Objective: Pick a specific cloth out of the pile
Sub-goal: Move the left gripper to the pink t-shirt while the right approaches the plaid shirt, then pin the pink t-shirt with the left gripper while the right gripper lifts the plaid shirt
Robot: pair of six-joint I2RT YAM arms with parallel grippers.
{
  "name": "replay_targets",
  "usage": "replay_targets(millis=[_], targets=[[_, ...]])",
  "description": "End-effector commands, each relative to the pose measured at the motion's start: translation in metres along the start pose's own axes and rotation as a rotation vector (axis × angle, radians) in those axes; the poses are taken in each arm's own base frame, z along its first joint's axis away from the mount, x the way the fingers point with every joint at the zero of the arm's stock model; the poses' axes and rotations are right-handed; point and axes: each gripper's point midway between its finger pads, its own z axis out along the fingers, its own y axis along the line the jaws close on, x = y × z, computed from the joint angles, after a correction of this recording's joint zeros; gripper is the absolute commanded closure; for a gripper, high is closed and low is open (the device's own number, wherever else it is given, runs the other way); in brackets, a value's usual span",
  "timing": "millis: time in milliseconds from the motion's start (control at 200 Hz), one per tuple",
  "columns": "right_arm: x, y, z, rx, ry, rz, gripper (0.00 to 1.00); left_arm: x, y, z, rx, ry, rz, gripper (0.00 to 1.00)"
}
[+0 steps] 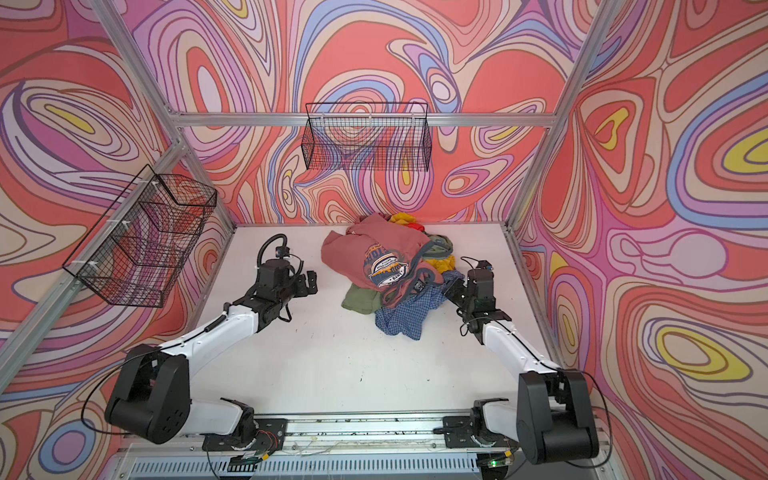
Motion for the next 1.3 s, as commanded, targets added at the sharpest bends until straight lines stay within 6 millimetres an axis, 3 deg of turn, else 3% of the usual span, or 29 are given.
replay_targets(millis=[0, 265, 481, 631, 942, 1297], targets=[[-0.032, 0.036, -0.021, -0.071, -0.063, -0.084, 1.00, 0.000, -0.039, 0.010, 0.106, 0.035, 0.108, 0.00], [-0.055, 0.081, -0.038, -0.176, -0.049, -0.145, 1.00, -0.008, -0.159, 0.030, 0.401, 0.015, 0.295, 0.00], [-0.070, 0.105, -0.053, -0.231, -0.061, -0.171, 1.00, 0.018, -0.221, 0.063, 0.460, 0.087, 0.389, 0.00], [-0.089, 0.126, -0.073, -0.260, -0.096, -0.201, 1.00, 0.037, -0.228, 0.089, 0.327, 0.139, 0.444, 0.00], [-0.124, 0.173, -0.117, -0.350, -0.170, -0.281, 1.00, 0.065, -0.209, 0.125, 0.130, 0.253, 0.477, 0.00], [-0.180, 0.222, -0.178, -0.322, -0.289, -0.439, 1.00, 0.084, -0.187, 0.136, 0.005, 0.339, 0.483, 0.00]])
